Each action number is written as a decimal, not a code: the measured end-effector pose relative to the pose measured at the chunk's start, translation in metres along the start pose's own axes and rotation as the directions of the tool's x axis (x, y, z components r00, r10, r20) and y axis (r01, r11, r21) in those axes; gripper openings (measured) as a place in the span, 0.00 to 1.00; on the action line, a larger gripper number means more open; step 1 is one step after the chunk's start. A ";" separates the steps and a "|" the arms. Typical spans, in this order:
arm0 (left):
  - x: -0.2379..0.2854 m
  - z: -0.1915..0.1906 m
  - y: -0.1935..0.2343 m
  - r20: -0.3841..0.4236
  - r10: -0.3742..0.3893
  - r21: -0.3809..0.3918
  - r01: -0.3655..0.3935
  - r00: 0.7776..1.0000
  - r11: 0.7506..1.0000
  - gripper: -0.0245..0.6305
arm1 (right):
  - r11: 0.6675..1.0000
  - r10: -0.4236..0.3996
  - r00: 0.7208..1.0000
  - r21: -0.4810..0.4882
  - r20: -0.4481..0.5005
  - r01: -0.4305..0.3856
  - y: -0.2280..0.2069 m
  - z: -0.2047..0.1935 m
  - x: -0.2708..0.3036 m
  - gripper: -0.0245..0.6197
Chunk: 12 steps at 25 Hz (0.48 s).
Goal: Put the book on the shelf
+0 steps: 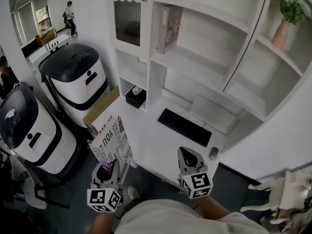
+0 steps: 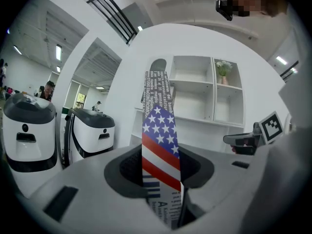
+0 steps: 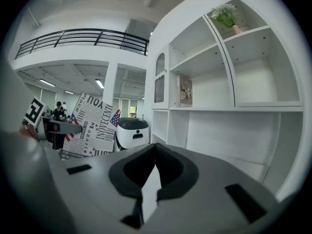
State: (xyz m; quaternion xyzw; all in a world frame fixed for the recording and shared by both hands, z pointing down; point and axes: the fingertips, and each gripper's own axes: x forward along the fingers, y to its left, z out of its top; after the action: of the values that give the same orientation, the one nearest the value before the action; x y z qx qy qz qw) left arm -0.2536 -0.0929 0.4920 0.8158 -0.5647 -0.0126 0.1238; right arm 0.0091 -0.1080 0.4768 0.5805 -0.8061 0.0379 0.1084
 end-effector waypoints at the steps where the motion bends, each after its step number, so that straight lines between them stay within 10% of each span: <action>1: 0.009 0.004 0.008 -0.003 -0.016 0.001 0.016 1.000 1.000 0.26 | 1.000 -0.012 1.000 0.000 -0.002 0.012 0.003 0.003 0.010 0.04; 12: 0.076 0.039 0.073 -0.009 -0.172 0.014 0.172 0.985 0.985 0.26 | 0.990 -0.139 0.990 0.010 0.002 0.139 0.034 0.034 0.078 0.04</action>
State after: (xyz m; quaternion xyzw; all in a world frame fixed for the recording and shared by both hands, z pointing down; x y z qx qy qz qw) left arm -0.2994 -0.1948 0.4793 0.8625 -0.4917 -0.0159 0.1187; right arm -0.0513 -0.1756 0.4633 0.6359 -0.7637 0.0333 0.1067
